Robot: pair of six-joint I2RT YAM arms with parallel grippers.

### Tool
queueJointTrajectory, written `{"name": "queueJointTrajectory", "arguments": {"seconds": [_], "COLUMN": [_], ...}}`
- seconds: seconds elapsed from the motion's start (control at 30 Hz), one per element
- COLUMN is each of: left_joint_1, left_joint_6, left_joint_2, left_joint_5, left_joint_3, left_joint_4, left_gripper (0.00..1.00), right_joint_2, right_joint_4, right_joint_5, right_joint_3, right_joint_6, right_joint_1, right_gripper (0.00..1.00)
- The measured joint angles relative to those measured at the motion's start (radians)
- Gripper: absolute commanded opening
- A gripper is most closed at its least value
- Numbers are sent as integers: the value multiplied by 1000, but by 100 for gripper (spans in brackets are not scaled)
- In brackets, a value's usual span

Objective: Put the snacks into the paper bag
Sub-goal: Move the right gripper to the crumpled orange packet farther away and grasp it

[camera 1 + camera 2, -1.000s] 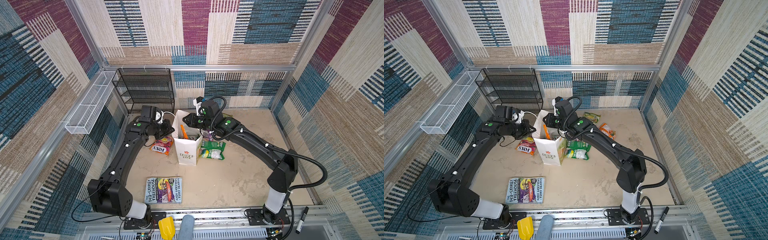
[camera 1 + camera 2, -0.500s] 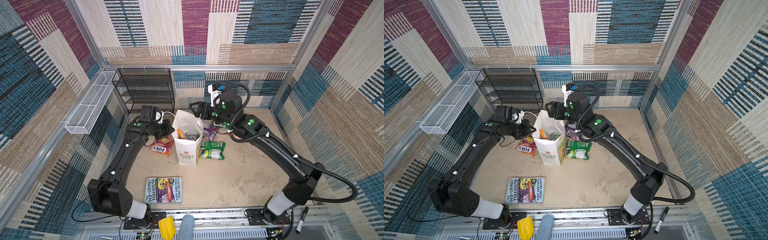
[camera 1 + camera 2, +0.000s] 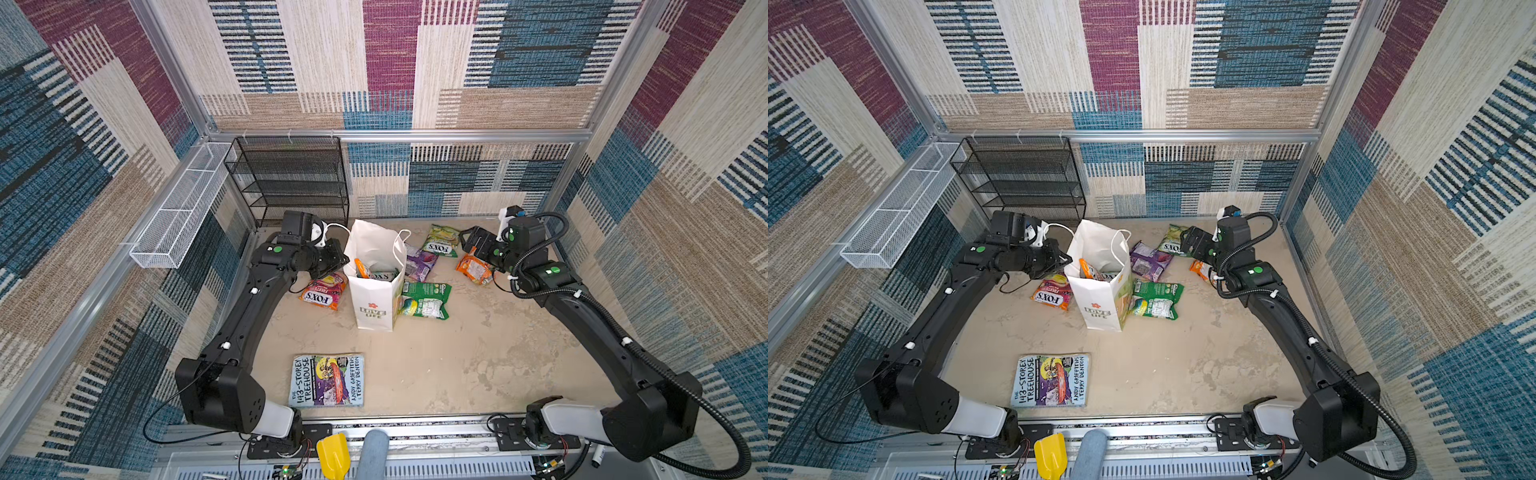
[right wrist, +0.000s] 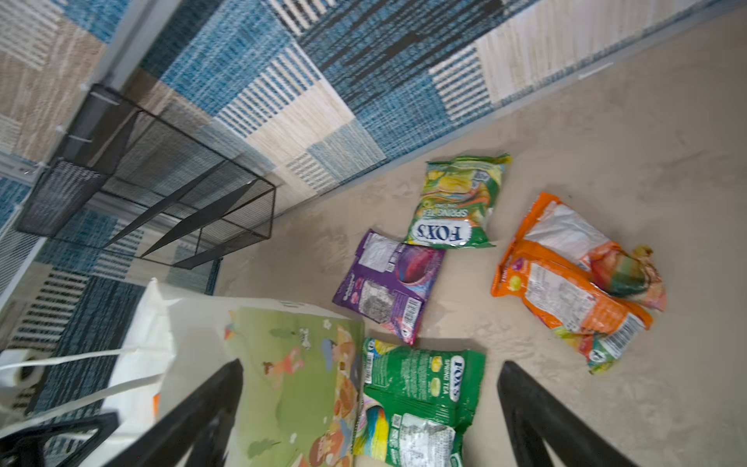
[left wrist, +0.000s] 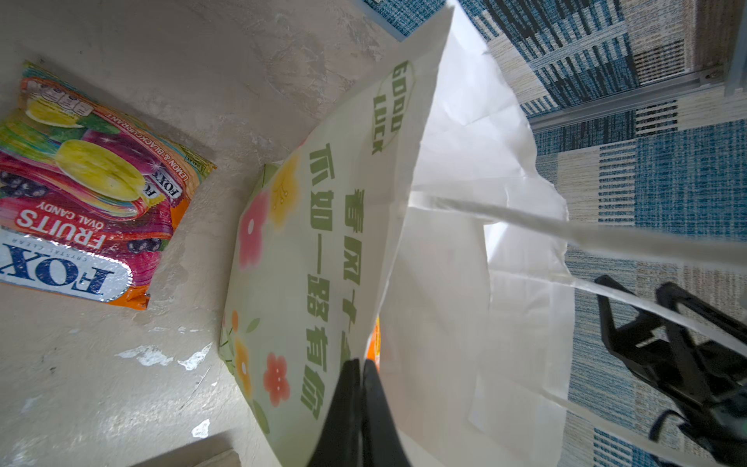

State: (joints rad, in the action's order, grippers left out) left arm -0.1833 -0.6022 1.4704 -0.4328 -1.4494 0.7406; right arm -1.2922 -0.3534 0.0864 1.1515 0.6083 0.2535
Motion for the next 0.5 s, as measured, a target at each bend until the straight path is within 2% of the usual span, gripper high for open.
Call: {"name": "queueJointTrajectory", "arguments": {"seconds": [0.23, 0.5], "left_joint_1": [0, 0], "left_joint_6": [0, 0], "left_joint_2": [0, 0], "left_joint_5": [0, -7], "left_joint_3": [0, 0], "left_joint_4": [0, 0], "left_gripper": [0, 0], "right_joint_2": [-56, -185], "right_joint_4": [114, 214], "right_joint_5": [78, 142], "right_joint_3": [-186, -264], "right_joint_6": [45, 83], "right_joint_1": [-138, -236], "right_gripper": [100, 97]}}
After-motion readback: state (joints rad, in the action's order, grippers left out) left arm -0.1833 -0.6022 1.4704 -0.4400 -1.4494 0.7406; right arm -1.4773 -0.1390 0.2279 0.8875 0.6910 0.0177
